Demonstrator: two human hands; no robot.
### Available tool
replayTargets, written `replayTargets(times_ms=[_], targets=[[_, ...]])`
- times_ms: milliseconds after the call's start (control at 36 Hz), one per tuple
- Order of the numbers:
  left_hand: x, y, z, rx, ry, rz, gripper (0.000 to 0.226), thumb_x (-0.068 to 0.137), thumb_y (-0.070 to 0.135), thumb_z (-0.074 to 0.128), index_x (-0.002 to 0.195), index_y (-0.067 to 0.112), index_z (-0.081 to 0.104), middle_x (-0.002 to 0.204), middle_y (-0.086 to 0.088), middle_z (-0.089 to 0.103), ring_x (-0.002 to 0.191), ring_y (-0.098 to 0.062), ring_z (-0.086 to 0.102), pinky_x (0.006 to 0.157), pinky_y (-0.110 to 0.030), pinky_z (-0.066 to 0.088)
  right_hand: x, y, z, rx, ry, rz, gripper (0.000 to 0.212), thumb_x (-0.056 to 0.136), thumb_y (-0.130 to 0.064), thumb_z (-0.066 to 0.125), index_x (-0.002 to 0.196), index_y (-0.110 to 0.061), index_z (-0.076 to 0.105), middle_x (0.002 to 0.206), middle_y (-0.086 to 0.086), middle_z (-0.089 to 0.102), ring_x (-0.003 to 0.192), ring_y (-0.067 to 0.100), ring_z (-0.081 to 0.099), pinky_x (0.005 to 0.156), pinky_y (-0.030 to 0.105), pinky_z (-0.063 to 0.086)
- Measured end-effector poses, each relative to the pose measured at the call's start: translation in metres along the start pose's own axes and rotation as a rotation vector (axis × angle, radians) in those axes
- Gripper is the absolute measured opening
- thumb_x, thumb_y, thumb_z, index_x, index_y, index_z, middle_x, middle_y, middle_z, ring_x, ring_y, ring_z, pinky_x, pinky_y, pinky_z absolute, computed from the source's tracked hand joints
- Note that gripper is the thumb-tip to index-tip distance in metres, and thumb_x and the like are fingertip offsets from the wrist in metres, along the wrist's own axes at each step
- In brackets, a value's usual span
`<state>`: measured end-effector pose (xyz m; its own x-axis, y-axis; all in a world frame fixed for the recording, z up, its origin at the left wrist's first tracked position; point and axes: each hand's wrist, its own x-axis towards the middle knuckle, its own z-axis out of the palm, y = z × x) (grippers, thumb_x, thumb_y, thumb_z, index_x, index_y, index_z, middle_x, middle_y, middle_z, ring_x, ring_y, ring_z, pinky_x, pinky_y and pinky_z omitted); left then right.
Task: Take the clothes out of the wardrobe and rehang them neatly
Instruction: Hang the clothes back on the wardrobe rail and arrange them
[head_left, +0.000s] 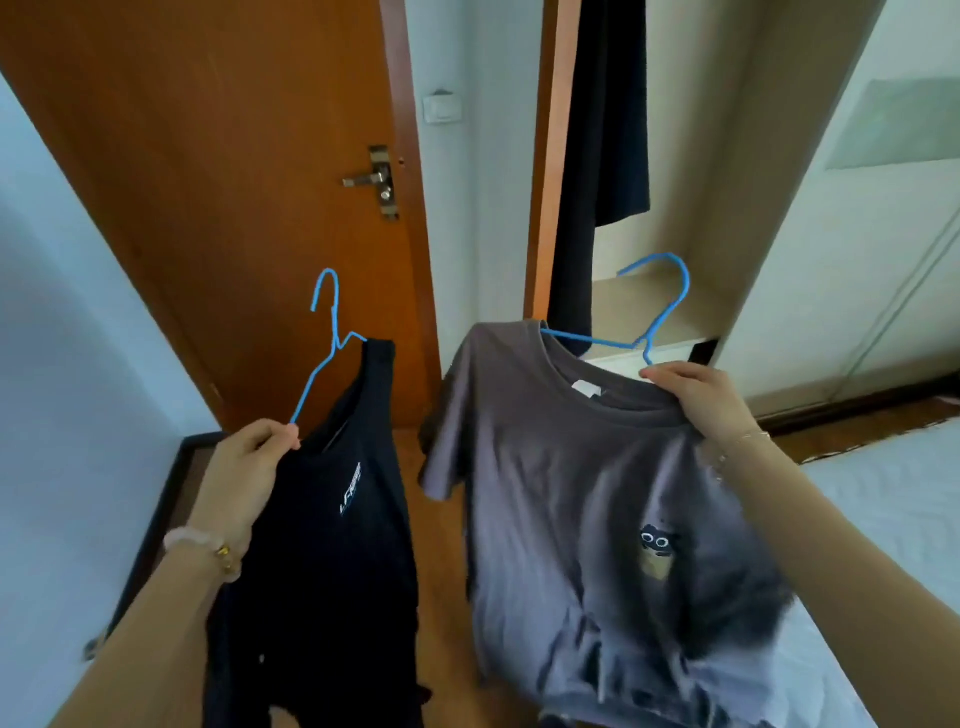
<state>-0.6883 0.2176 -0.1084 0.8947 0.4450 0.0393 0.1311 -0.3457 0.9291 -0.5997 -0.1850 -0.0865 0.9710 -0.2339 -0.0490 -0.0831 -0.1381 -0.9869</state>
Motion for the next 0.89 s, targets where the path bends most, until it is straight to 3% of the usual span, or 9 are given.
replayTargets(times_ms=[111,194,278,361,444,583,694,806,889], targets=[[0.028,0.004,0.021,0.150,-0.115,0.113,0.030,0.095,0.026,0.051,0.070,0.012,0.059,0.065,-0.014,0.054,0.064,-0.027,0.050,0.062,-0.032,0.032,0.042,-0.008,0.004,0.038,0.024,0.046,0.016,0.081,-0.018,0.067,0.067,-0.021,0.075,0.080,-0.001,0.072,0.087,0.019,0.064,0.084,0.030,0.053],[0.055,0.009,0.040,0.249,-0.224,0.190,0.029,0.095,0.026,0.049,0.069,0.015,0.057,0.069,-0.019,0.055,0.066,-0.039,0.051,0.062,-0.032,0.031,0.072,-0.009,0.009,0.076,0.048,0.084,0.021,0.080,-0.019,0.068,0.063,-0.025,0.077,0.085,0.004,0.070,0.089,0.023,0.064,0.086,0.036,0.053],[0.091,0.017,0.063,0.314,-0.301,0.235,0.028,0.095,0.027,0.050,0.068,0.019,0.057,0.073,-0.025,0.056,0.071,-0.044,0.055,0.063,-0.034,0.033,0.110,-0.002,0.009,0.116,0.086,0.119,0.013,0.079,-0.019,0.070,0.067,-0.019,0.075,0.081,0.005,0.069,0.087,0.025,0.063,0.084,0.036,0.052],[0.131,0.033,0.092,0.334,-0.375,0.240,0.029,0.094,0.026,0.052,0.065,0.025,0.056,0.062,-0.008,0.053,0.058,-0.032,0.050,0.059,-0.029,0.032,0.149,0.008,0.000,0.151,0.133,0.168,0.008,0.076,-0.021,0.072,0.069,-0.017,0.073,0.074,0.007,0.070,0.086,0.028,0.062,0.089,0.043,0.052],[0.174,0.054,0.129,0.320,-0.472,0.237,0.034,0.094,0.024,0.052,0.060,0.026,0.054,0.055,0.008,0.050,0.048,-0.004,0.042,0.058,-0.026,0.029,0.189,0.011,-0.016,0.156,0.196,0.213,0.008,0.073,-0.023,0.073,0.069,-0.016,0.074,0.088,0.015,0.070,0.089,0.030,0.064,0.095,0.051,0.050],[0.233,0.095,0.204,0.234,-0.608,0.253,0.027,0.092,0.027,0.056,0.067,0.017,0.061,0.052,0.007,0.050,0.046,-0.003,0.040,0.056,-0.023,0.028,0.249,-0.005,-0.040,0.141,0.295,0.174,0.019,0.075,-0.026,0.070,0.084,-0.009,0.073,0.090,0.017,0.070,0.090,0.033,0.065,0.094,0.050,0.050],[0.268,0.130,0.268,0.011,-0.705,0.175,0.021,0.070,0.039,0.059,0.061,0.021,0.063,0.064,0.001,0.053,0.067,-0.015,0.048,0.068,-0.030,0.030,0.282,-0.032,-0.051,0.212,0.330,0.138,0.015,0.087,-0.012,0.059,0.097,-0.006,0.068,0.072,0.012,0.061,0.065,0.025,0.058,0.069,0.032,0.052],[0.297,0.170,0.328,-0.213,-0.830,0.075,0.016,0.083,0.014,0.063,0.067,0.014,0.064,0.071,-0.005,0.059,0.073,-0.018,0.056,0.067,-0.024,0.039,0.313,-0.050,-0.063,0.309,0.321,0.137,0.016,0.092,-0.008,0.052,0.094,-0.012,0.067,0.072,0.007,0.060,0.063,0.019,0.058,0.057,0.026,0.051],[0.321,0.201,0.376,-0.231,-0.908,0.144,0.004,0.068,0.023,0.065,0.066,0.022,0.069,0.080,-0.001,0.065,0.086,-0.018,0.059,0.085,-0.030,0.039,0.342,-0.054,-0.074,0.327,0.344,0.092,0.022,0.092,-0.001,0.047,0.105,-0.005,0.065,0.068,0.007,0.051,0.058,0.015,0.048,0.050,0.019,0.045]])
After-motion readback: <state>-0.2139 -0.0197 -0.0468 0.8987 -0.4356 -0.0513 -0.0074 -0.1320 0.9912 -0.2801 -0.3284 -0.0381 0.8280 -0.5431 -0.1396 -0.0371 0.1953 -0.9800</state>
